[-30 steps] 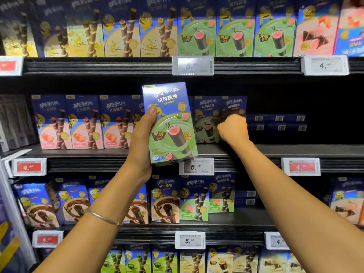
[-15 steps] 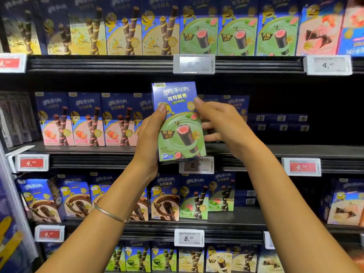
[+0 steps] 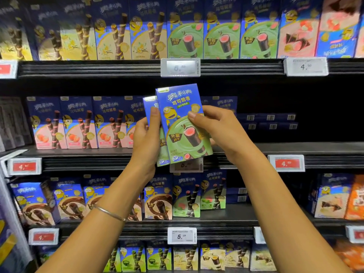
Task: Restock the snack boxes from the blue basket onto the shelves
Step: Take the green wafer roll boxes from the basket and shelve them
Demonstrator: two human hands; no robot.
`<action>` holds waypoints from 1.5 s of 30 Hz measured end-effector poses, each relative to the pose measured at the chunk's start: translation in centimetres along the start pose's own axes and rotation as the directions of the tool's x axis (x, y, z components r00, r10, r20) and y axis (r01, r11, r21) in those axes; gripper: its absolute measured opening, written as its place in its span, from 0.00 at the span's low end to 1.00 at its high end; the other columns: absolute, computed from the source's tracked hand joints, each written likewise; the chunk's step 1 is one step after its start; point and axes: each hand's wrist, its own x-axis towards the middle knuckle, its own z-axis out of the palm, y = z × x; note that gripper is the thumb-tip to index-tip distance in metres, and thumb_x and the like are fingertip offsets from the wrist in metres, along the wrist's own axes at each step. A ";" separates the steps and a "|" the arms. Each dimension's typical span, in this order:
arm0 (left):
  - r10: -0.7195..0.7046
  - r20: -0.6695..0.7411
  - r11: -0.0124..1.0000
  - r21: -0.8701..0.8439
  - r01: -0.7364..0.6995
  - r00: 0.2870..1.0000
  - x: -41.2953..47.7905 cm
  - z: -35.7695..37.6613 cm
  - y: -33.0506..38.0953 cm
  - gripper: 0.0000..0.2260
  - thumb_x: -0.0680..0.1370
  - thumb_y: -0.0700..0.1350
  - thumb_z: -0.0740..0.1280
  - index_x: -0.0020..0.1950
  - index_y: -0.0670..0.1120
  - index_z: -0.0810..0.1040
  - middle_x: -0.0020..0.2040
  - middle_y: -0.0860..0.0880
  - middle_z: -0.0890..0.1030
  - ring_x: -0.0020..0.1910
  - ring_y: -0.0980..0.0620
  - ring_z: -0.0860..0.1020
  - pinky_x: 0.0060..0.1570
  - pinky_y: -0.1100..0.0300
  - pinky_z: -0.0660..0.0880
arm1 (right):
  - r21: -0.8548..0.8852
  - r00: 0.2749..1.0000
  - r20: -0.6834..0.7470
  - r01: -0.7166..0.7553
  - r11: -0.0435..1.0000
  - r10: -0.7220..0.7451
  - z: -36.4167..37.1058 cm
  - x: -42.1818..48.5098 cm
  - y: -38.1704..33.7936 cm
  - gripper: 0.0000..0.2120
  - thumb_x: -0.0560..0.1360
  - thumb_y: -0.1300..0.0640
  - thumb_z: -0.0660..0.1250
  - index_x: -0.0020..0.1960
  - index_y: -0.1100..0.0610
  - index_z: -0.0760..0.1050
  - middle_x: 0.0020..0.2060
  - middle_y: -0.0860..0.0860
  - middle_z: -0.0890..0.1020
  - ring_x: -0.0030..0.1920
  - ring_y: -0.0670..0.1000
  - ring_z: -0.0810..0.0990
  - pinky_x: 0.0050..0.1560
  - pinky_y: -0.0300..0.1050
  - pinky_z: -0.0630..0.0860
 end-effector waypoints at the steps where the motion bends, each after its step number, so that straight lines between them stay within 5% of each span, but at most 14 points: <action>1: -0.001 -0.008 1.000 0.007 0.001 1.000 0.0 0.0 -0.1 0.26 0.85 0.61 0.60 0.71 0.42 0.76 0.60 0.44 0.87 0.56 0.44 0.87 0.54 0.45 0.86 | 0.010 1.000 0.000 -0.004 1.000 0.004 -0.2 -0.1 0.1 0.11 0.80 0.55 0.70 0.59 0.58 0.82 0.49 0.51 0.88 0.47 0.49 0.88 0.38 0.38 0.81; 8: 0.017 -0.058 0.999 0.045 -0.014 0.998 0.0 0.2 0.2 0.23 0.83 0.63 0.65 0.65 0.45 0.77 0.61 0.39 0.85 0.59 0.42 0.85 0.61 0.34 0.80 | 0.078 0.995 -0.096 -0.027 0.997 0.035 -2.3 -0.1 0.3 0.10 0.79 0.54 0.71 0.58 0.56 0.81 0.47 0.50 0.88 0.45 0.50 0.88 0.36 0.42 0.82; 12: 0.028 -0.065 0.999 0.021 -0.027 0.997 0.5 0.2 0.2 0.20 0.83 0.63 0.65 0.63 0.48 0.77 0.55 0.49 0.89 0.53 0.49 0.88 0.54 0.47 0.85 | 0.051 0.973 -0.221 -0.062 0.997 0.072 -4.2 0.5 1.1 0.10 0.79 0.51 0.71 0.57 0.56 0.80 0.46 0.51 0.88 0.45 0.53 0.88 0.36 0.48 0.83; 16: 0.018 -0.072 1.000 -0.019 -0.019 0.997 0.5 0.3 0.2 0.23 0.84 0.62 0.64 0.67 0.45 0.76 0.55 0.48 0.89 0.50 0.49 0.89 0.45 0.54 0.87 | 0.015 0.929 -0.363 -0.067 0.998 0.068 -6.0 1.3 3.0 0.12 0.79 0.57 0.72 0.60 0.58 0.77 0.47 0.50 0.87 0.42 0.46 0.88 0.34 0.39 0.81; 19: 0.027 -0.069 0.999 -0.032 -0.030 0.997 0.6 0.6 0.3 0.24 0.84 0.61 0.64 0.68 0.42 0.76 0.56 0.46 0.88 0.52 0.47 0.88 0.46 0.53 0.87 | -0.042 0.877 -0.479 -0.051 0.998 0.024 -7.2 2.1 4.4 0.12 0.78 0.61 0.72 0.59 0.57 0.76 0.45 0.47 0.84 0.38 0.40 0.85 0.32 0.34 0.78; 21: 0.024 -0.068 0.999 -0.022 -0.025 0.997 0.6 0.7 0.5 0.25 0.84 0.62 0.64 0.69 0.42 0.76 0.59 0.44 0.87 0.55 0.44 0.87 0.52 0.47 0.86 | -0.096 0.850 -0.526 -0.062 0.993 0.002 -7.8 2.7 5.4 0.13 0.77 0.62 0.72 0.60 0.58 0.76 0.49 0.51 0.85 0.47 0.46 0.86 0.43 0.42 0.83; 24: 0.025 -0.052 0.999 -0.027 -0.027 0.998 0.6 1.0 0.5 0.26 0.84 0.62 0.64 0.69 0.41 0.76 0.60 0.42 0.86 0.57 0.42 0.86 0.57 0.42 0.84 | -0.172 0.831 -0.556 -0.105 0.979 -0.008 -8.4 3.2 6.6 0.12 0.77 0.58 0.73 0.59 0.56 0.78 0.49 0.52 0.85 0.51 0.51 0.85 0.53 0.54 0.83; 29: 0.028 -0.052 0.999 -0.031 -0.030 0.998 0.7 1.2 0.2 0.21 0.84 0.62 0.64 0.64 0.46 0.76 0.57 0.47 0.88 0.54 0.47 0.88 0.56 0.44 0.85 | -0.414 0.795 -0.588 -0.139 0.900 -0.148 -9.5 3.9 7.3 0.06 0.75 0.53 0.75 0.50 0.53 0.81 0.40 0.44 0.83 0.44 0.46 0.82 0.45 0.44 0.80; 34: 0.014 -0.052 0.999 -0.034 -0.016 0.999 0.9 1.3 0.2 0.19 0.84 0.62 0.65 0.64 0.47 0.76 0.56 0.48 0.88 0.52 0.49 0.88 0.55 0.46 0.85 | -0.512 0.777 -0.606 -0.219 0.830 -0.169 -9.8 4.7 7.8 0.14 0.76 0.50 0.73 0.59 0.54 0.82 0.52 0.53 0.86 0.53 0.55 0.82 0.54 0.51 0.80; 45: 0.001 -0.045 0.998 -0.069 -0.004 0.999 0.9 1.5 -0.2 0.20 0.84 0.61 0.65 0.64 0.46 0.75 0.57 0.46 0.88 0.52 0.48 0.88 0.52 0.49 0.86 | -0.559 0.769 -0.634 -0.382 0.736 -0.082 -9.5 6.7 8.3 0.15 0.77 0.53 0.71 0.60 0.61 0.78 0.56 0.62 0.82 0.53 0.64 0.81 0.49 0.53 0.79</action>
